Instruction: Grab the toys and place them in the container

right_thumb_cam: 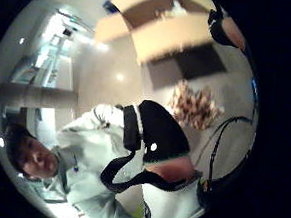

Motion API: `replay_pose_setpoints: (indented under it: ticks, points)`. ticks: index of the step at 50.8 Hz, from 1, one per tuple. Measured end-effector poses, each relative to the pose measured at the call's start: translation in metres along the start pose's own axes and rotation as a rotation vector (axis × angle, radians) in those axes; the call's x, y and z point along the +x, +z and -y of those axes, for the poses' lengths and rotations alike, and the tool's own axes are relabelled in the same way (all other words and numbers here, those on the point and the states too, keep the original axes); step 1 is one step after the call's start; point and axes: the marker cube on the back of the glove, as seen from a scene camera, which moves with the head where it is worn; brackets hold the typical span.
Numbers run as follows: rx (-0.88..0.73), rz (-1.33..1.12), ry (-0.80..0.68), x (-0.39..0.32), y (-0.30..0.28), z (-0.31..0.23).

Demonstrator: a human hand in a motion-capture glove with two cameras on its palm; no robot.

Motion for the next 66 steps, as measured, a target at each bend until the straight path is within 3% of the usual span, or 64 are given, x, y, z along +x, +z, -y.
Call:
replay_pose_setpoints:
  ticks: [5, 21, 43, 66]
  points:
    - [-0.074, 0.023, -0.001, -0.03, 0.054, -0.017]
    - [-0.063, -0.009, 0.029, -0.028, 0.158, -0.001]
    - [0.218, 0.076, -0.011, 0.024, 0.169, 0.0]
    - [-0.064, 0.129, 0.027, 0.001, 0.129, -0.018]
